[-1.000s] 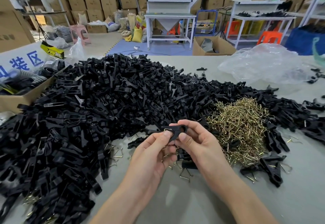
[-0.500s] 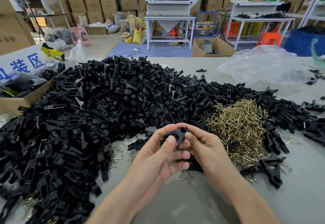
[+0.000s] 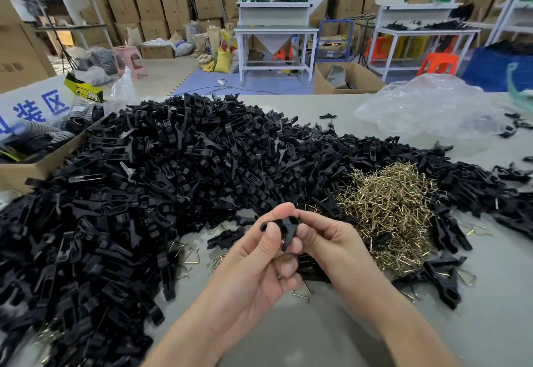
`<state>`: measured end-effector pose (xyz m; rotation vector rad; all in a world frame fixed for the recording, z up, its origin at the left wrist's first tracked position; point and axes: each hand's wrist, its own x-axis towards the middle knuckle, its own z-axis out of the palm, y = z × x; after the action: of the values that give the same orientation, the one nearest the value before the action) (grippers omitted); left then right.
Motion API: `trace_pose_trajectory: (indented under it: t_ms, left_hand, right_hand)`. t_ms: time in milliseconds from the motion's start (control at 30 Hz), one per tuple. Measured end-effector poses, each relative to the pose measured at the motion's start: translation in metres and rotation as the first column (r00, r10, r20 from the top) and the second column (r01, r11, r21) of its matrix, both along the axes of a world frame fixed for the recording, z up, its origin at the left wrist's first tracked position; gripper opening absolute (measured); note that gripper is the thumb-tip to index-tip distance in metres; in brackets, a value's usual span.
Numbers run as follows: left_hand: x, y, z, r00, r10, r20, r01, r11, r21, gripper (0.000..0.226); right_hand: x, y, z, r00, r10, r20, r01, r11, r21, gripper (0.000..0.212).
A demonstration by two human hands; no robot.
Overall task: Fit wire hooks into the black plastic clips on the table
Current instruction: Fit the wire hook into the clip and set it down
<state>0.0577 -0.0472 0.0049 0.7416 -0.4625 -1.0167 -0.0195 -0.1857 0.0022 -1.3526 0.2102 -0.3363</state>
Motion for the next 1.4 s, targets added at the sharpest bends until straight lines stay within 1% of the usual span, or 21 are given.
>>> trace_pose_trajectory:
  t_ms: [67, 100, 200, 300, 367, 467, 600, 700, 900, 1033, 1100, 1233, 1400]
  left_hand:
    - [0.0, 0.001, 0.0, 1.0, -0.008, -0.004, 0.008, 1.0, -0.012, 0.059]
    - [0.0, 0.001, 0.0, 1.0, -0.011, -0.009, 0.011, 1.0, -0.016, 0.059]
    - [0.0, 0.002, 0.001, 0.998, -0.01, -0.068, 0.008, 0.999, -0.033, 0.044]
    - [0.002, 0.002, 0.001, 0.992, -0.018, -0.123, 0.011, 0.998, -0.055, 0.042]
    - [0.002, 0.002, 0.0, 0.99, -0.04, -0.137, 0.03, 0.997, -0.075, 0.046]
    - [0.003, 0.002, -0.002, 0.989, -0.061, -0.136, 0.049, 0.995, -0.088, 0.06]
    - [0.004, 0.001, -0.004, 0.988, -0.057, -0.143, 0.044, 0.995, -0.094, 0.064]
    - [0.004, 0.002, -0.004, 0.991, -0.071, -0.115, 0.057, 0.991, -0.12, 0.062]
    - [0.005, 0.005, -0.005, 0.989, -0.118, -0.085, 0.102, 0.98, -0.172, 0.058]
    - [0.006, 0.003, -0.008, 0.992, -0.099, -0.081, 0.085, 0.983, -0.163, 0.056]
    - [0.005, 0.002, -0.009, 0.994, -0.077, -0.077, 0.065, 0.986, -0.153, 0.053]
    - [0.004, 0.0, -0.008, 0.997, -0.05, -0.06, 0.041, 0.989, -0.144, 0.044]
    - [0.003, 0.0, -0.007, 0.997, -0.06, -0.051, 0.052, 0.988, -0.143, 0.037]
  right_hand:
    - [-0.001, 0.0, 0.001, 1.0, 0.009, 0.003, -0.009, 1.0, -0.008, 0.028]
    - [-0.002, 0.0, 0.001, 1.0, 0.011, 0.004, -0.011, 1.0, -0.017, 0.028]
    - [-0.001, 0.0, 0.002, 1.0, 0.008, 0.002, -0.008, 0.999, -0.044, 0.028]
    - [0.0, 0.001, 0.003, 1.0, 0.008, 0.001, -0.008, 0.999, -0.047, 0.027]
    - [-0.001, 0.001, 0.003, 1.0, 0.001, 0.0, -0.001, 0.999, -0.038, 0.027]
    - [-0.001, 0.002, 0.004, 1.0, 0.004, -0.005, -0.004, 1.0, -0.018, 0.027]
    - [0.0, 0.002, 0.005, 1.0, -0.008, -0.004, 0.008, 1.0, -0.012, 0.026]
    - [-0.001, 0.003, 0.006, 1.0, 0.01, 0.016, -0.011, 0.999, 0.032, 0.025]
    - [-0.001, 0.001, 0.005, 1.0, 0.018, 0.022, -0.019, 0.999, 0.037, 0.026]
    - [-0.001, -0.002, 0.001, 1.0, 0.019, 0.023, -0.02, 0.999, 0.033, 0.033]
    - [-0.001, -0.003, 0.0, 0.999, 0.031, 0.031, -0.033, 0.998, 0.048, 0.029]
    - [-0.001, -0.006, -0.001, 0.999, 0.034, 0.037, -0.033, 0.999, -0.01, 0.029]
    - [-0.003, -0.009, 0.0, 0.997, 0.057, 0.047, -0.056, 0.998, -0.019, 0.028]
